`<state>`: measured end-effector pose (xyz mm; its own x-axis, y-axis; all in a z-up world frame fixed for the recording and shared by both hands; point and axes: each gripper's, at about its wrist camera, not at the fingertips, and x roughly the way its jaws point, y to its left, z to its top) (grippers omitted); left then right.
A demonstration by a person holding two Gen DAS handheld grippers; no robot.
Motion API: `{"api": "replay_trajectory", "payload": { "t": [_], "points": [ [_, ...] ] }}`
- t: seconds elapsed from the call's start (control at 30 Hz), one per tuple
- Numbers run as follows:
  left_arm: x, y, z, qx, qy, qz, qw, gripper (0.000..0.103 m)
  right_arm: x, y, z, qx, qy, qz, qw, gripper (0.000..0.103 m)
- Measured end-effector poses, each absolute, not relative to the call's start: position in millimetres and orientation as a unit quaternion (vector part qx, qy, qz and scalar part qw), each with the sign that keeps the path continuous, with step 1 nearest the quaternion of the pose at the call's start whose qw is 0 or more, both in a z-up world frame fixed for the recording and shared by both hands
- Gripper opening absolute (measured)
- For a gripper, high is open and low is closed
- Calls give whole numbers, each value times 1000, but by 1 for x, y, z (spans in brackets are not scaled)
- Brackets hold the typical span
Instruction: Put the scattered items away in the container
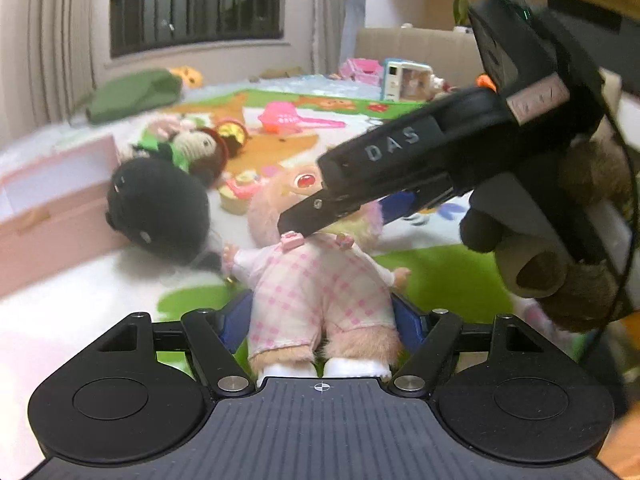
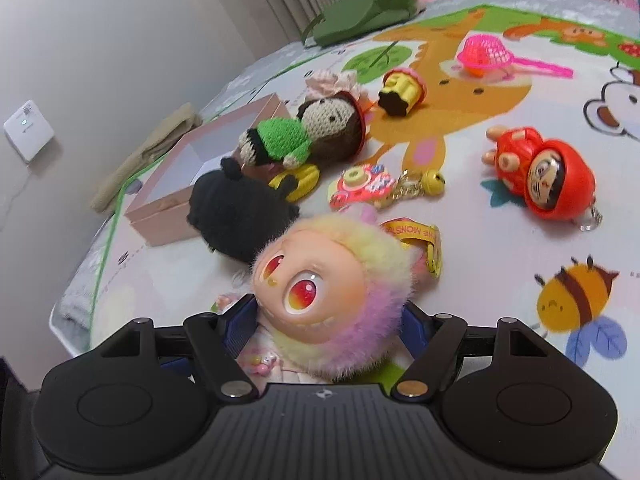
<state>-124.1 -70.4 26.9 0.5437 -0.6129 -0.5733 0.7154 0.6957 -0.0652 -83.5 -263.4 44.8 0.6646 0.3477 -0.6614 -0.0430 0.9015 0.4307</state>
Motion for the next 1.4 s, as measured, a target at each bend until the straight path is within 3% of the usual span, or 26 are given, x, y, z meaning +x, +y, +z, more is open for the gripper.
{"api": "replay_trajectory", "payload": {
  "t": [0.07, 0.13, 0.2, 0.3, 0.4, 1.1, 1.4],
  "points": [
    [-125, -67, 29, 66, 303, -381, 871, 82, -86, -264, 44, 195, 397, 111, 890, 73],
    [-128, -72, 28, 74, 302, -358, 881, 95, -85, -265, 44, 197, 398, 106, 890, 76],
    [-128, -79, 25, 95, 292, -345, 887, 95, -81, -262, 43, 197, 400, 98, 890, 78],
    [-129, -85, 21, 98, 296, -353, 882, 95, -80, -253, 46, 175, 397, 92, 896, 77],
    [-141, -86, 18, 116, 287, -338, 889, 77, -82, -244, 51, 151, 394, 82, 903, 74],
    [-200, 46, 49, 29, 249, -247, 936, 77, -85, -92, 99, 41, 387, 184, 902, 73],
    [-149, 54, 104, 9, 118, -227, 967, 77, -45, -61, 177, -37, 257, 189, 947, 73]
  ]
}}
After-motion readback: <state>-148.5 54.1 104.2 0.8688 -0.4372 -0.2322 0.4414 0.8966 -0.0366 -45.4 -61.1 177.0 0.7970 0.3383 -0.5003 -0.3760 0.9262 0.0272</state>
